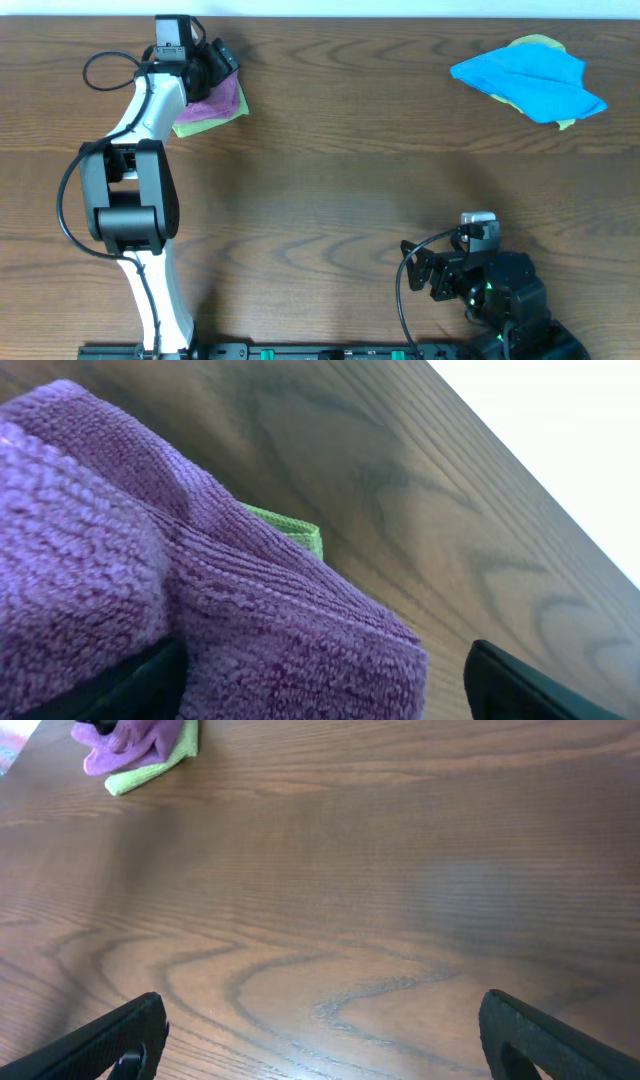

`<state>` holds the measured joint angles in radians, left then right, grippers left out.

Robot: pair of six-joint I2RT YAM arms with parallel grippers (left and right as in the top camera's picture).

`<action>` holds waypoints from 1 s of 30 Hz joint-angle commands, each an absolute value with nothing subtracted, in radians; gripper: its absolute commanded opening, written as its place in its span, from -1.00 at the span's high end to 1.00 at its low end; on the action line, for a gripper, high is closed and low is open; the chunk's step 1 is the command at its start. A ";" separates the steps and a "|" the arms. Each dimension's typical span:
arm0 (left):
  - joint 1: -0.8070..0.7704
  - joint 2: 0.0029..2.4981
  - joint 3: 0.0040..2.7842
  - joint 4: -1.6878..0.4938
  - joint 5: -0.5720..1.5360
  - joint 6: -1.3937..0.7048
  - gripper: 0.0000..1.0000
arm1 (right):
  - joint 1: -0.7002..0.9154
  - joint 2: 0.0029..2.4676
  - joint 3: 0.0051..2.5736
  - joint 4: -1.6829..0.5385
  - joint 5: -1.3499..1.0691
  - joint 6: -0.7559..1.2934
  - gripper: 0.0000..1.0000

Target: Fold the cloth

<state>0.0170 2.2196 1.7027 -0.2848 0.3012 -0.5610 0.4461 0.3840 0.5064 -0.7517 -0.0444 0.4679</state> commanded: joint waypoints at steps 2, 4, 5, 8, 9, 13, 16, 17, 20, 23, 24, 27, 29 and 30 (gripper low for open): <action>0.021 2.175 1.699 -0.317 0.318 -0.466 -0.91 | 0.437 0.378 0.504 -0.754 -0.033 0.485 -0.99; 0.022 2.138 1.699 -0.353 0.274 -0.447 -0.91 | 0.437 0.378 0.504 -0.754 -0.033 0.485 -0.98; 0.022 2.118 1.699 -0.369 0.259 -0.430 -0.92 | 0.437 0.378 0.504 -0.754 -0.033 0.485 -0.98; 0.027 2.062 1.699 -0.405 0.249 -0.389 -0.92 | 0.437 0.378 0.504 -0.754 -0.033 0.485 -0.98; 0.028 2.038 1.699 -0.415 0.242 -0.383 -0.92 | 0.437 0.378 0.504 -0.754 -0.033 0.485 -0.99; 0.031 1.958 1.699 -0.445 0.224 -0.368 -0.91 | 0.437 0.378 0.504 -0.754 -0.033 0.485 -0.99; 0.033 1.903 1.699 -0.493 0.224 -0.353 -0.91 | 0.437 0.378 0.504 -0.754 -0.033 0.485 -0.98; 0.033 1.887 1.699 -0.519 0.225 -0.343 -0.91 | 0.437 0.378 0.504 -0.754 -0.033 0.485 -0.99; 0.031 1.844 1.699 -0.617 0.224 -0.275 -0.92 | 0.437 0.378 0.504 -0.754 -0.033 0.485 -0.98; 0.022 1.801 1.699 -0.739 0.180 -0.196 -0.91 | 0.437 0.378 0.504 -0.754 -0.033 0.485 -0.99; 0.019 1.789 1.699 -0.776 0.153 -0.184 -0.91 | 0.437 0.378 0.504 -0.754 -0.033 0.485 -0.98; 0.006 1.753 1.699 -0.869 0.099 -0.147 -0.92 | 0.437 0.378 0.504 -0.754 -0.033 0.485 -0.98; -0.001 1.728 1.699 -0.923 0.070 -0.149 -0.91 | 0.437 0.378 0.504 -0.754 -0.033 0.485 -0.99; -0.001 1.719 1.699 -0.940 0.070 -0.149 -0.91 | 0.437 0.378 0.504 -0.754 -0.033 0.485 -0.99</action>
<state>0.0063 1.7630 1.7020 -0.9112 0.1287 -0.1947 0.4461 0.3840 0.5064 -0.7517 -0.0444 0.4679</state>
